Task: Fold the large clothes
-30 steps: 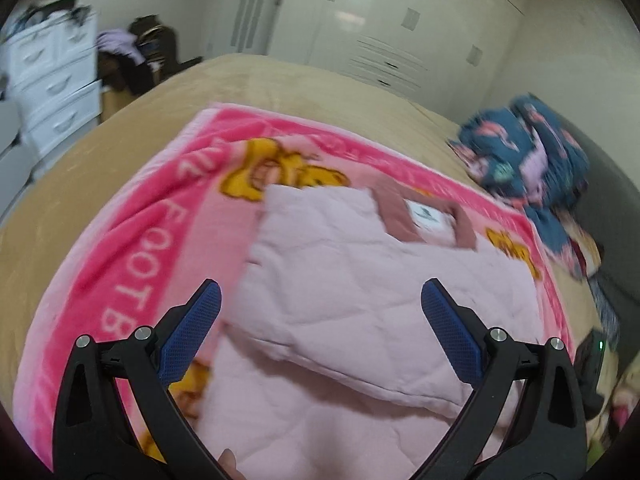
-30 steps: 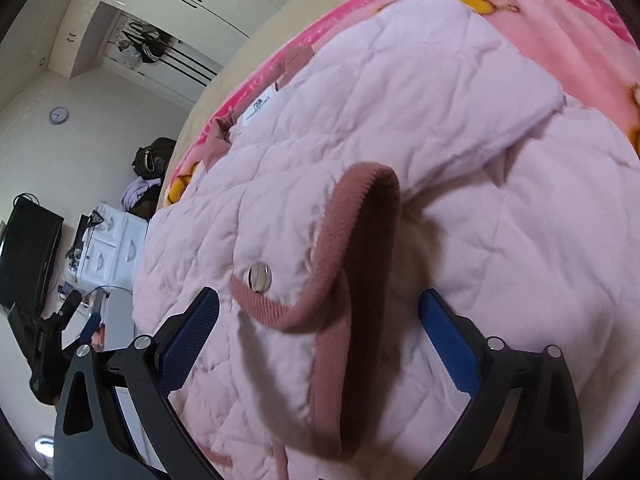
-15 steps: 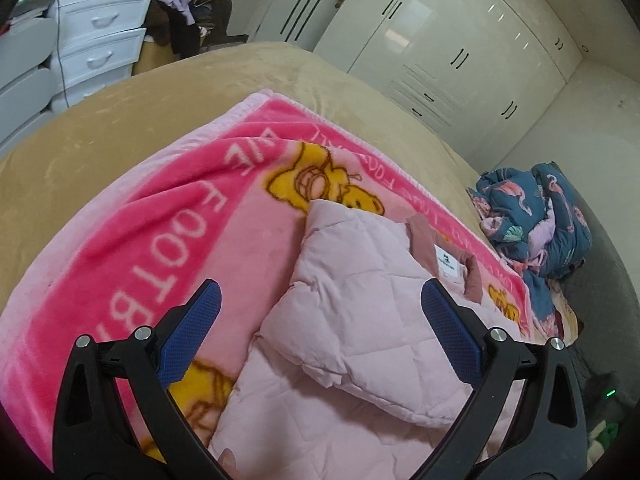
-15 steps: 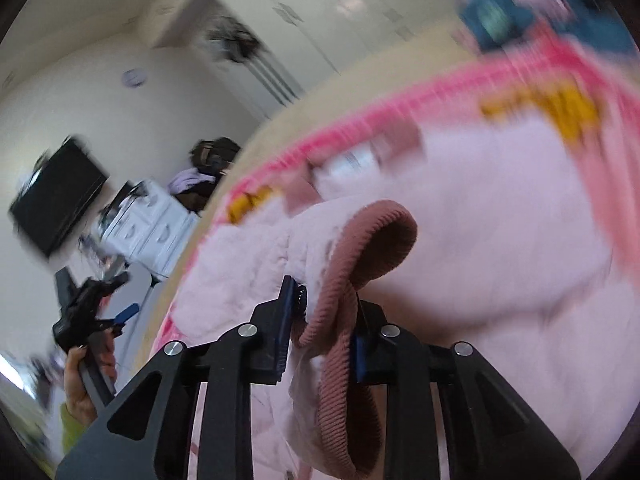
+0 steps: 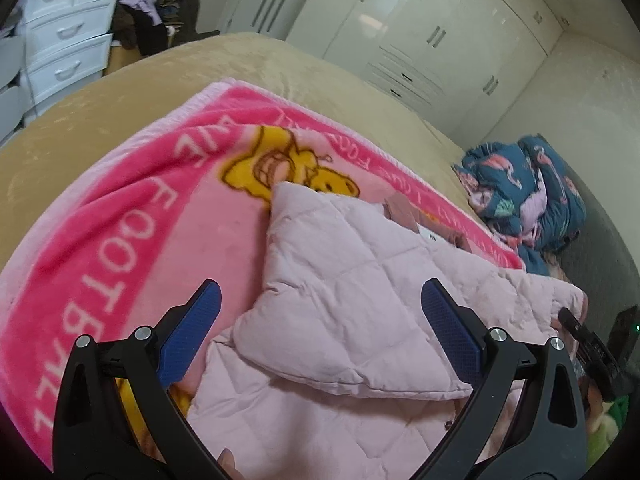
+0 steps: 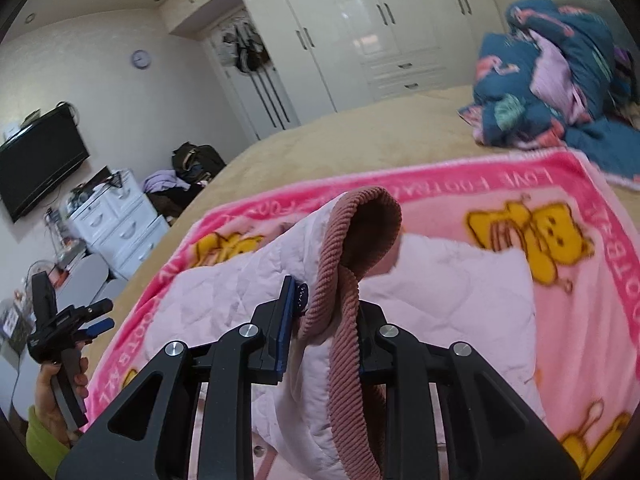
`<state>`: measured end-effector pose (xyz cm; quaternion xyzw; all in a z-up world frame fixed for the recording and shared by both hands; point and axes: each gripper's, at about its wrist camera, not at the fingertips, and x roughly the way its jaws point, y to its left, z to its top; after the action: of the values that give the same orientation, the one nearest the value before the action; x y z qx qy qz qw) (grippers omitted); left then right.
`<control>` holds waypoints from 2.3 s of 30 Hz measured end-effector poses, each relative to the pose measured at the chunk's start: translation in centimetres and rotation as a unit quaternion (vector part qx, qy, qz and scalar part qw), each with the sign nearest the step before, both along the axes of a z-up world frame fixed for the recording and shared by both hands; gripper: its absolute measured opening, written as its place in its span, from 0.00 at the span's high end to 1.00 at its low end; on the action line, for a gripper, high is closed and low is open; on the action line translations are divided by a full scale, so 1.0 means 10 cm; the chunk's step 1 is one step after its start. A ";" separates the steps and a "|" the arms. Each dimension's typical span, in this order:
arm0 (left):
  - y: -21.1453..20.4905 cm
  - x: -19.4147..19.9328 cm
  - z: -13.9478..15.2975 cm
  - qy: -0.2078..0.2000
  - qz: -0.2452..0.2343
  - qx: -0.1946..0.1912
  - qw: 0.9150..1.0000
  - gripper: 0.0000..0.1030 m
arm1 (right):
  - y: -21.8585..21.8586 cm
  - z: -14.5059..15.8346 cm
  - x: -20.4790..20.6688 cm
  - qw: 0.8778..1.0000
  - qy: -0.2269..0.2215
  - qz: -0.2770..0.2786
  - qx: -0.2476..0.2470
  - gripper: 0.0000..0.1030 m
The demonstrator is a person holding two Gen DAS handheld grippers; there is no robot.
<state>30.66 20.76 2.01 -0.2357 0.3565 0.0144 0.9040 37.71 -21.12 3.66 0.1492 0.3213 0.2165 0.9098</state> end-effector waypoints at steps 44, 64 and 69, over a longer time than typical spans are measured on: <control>-0.76 0.39 -0.75 0.068 -0.131 0.105 0.983 0.22 | 0.86 -0.44 -0.26 0.990 0.027 0.034 -0.131 0.26; -0.79 0.38 -0.72 0.073 -0.129 0.104 0.983 0.22 | 1.12 -1.01 0.14 0.975 0.098 0.045 -0.196 0.07; -0.79 0.34 -0.66 0.068 -0.124 0.099 0.985 0.16 | 1.04 -0.89 0.00 0.981 0.092 0.036 -0.167 0.07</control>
<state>34.08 12.84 -4.56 -0.0972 0.4407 -0.0462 0.8912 37.76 -10.72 -5.27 0.0029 0.4407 0.1777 0.8799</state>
